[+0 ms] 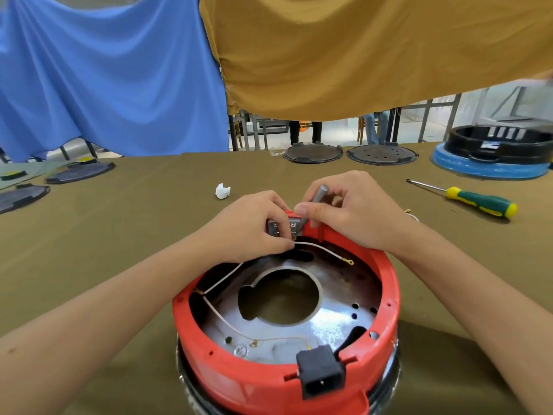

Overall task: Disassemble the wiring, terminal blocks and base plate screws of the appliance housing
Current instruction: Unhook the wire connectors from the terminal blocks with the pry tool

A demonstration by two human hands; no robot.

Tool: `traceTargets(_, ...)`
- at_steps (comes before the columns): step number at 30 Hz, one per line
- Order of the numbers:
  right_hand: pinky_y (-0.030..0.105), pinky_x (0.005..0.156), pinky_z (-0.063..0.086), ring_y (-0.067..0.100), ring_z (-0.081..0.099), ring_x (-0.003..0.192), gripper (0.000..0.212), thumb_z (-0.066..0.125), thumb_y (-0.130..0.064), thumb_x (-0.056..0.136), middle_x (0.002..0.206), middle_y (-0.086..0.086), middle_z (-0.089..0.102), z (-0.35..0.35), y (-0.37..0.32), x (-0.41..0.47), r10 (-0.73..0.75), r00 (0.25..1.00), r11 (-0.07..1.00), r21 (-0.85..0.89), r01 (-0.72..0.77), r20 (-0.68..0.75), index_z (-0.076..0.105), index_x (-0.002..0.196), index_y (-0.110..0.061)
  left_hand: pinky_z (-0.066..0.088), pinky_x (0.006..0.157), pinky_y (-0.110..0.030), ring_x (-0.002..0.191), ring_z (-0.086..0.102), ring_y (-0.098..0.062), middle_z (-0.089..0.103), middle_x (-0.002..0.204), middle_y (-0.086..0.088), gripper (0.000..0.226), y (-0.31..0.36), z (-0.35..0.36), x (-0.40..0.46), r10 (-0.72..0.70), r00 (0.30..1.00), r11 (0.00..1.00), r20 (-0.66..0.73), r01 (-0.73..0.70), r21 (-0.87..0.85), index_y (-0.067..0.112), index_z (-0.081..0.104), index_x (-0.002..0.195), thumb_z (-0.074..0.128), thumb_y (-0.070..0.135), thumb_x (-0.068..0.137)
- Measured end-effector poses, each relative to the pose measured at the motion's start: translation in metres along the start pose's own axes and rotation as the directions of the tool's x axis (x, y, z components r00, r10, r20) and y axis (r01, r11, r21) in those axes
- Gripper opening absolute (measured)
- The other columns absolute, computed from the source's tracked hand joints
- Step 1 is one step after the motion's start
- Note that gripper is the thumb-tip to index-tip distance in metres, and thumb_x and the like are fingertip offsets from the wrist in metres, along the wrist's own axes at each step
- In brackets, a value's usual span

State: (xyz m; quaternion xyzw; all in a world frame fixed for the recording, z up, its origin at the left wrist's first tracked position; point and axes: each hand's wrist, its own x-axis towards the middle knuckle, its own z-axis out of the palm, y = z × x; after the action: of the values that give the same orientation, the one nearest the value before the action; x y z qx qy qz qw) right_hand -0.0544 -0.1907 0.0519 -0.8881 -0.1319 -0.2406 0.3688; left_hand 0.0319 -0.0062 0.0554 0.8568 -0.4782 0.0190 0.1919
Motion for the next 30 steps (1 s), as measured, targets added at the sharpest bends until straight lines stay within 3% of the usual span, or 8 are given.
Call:
traceTargets(7,0.018,0.057,0.037,0.004,0.051,0.051,0.027,0.069,-0.027,0.093,0.058,0.001,0.068,0.004,0.007,0.005,0.161,0.986,0.978,0.145,-0.153,-0.047,0.070,0.075,-0.008,0.041,0.085,-0.020,0.094,0.054,0.003,0.053,0.108,0.018,0.007,0.001,0.000,-0.001,-0.001,1.000,1.000,0.014,0.001,-0.002,0.030,0.076,0.074,0.077,0.033,0.080)
traceTargets(11,0.022,0.057,0.040,0.007,0.055,0.054,0.024,0.070,-0.029,0.092,0.059,-0.004,0.069,0.004,0.007,0.001,0.110,0.991,0.991,0.089,-0.103,-0.079,0.070,0.073,-0.015,0.042,0.087,-0.023,0.094,0.055,0.000,0.054,0.108,0.017,0.007,0.002,0.000,-0.001,-0.010,1.000,1.000,0.007,0.010,-0.013,0.029,0.076,0.074,0.077,0.032,0.080)
traceTargets(16,0.014,0.056,0.038,0.002,0.056,0.054,0.019,0.072,-0.027,0.091,0.062,-0.007,0.070,0.003,0.004,-0.001,0.040,0.998,0.999,0.002,-0.040,-0.050,0.072,0.075,-0.019,0.041,0.085,-0.022,0.094,0.055,0.000,0.053,0.107,0.018,0.007,0.002,0.000,-0.001,-0.018,1.000,1.000,0.006,0.018,-0.003,0.029,0.076,0.075,0.077,0.033,0.081)
traceTargets(30,0.023,0.057,0.039,0.007,0.052,0.053,0.025,0.068,-0.028,0.095,0.056,-0.004,0.066,0.006,0.011,0.004,0.121,0.990,0.987,0.118,-0.112,-0.070,0.069,0.074,-0.014,0.040,0.087,-0.020,0.098,0.053,0.003,0.055,0.110,0.016,0.007,0.001,-0.001,-0.001,-0.011,1.000,1.000,0.010,0.012,-0.022,0.028,0.076,0.075,0.077,0.031,0.081)
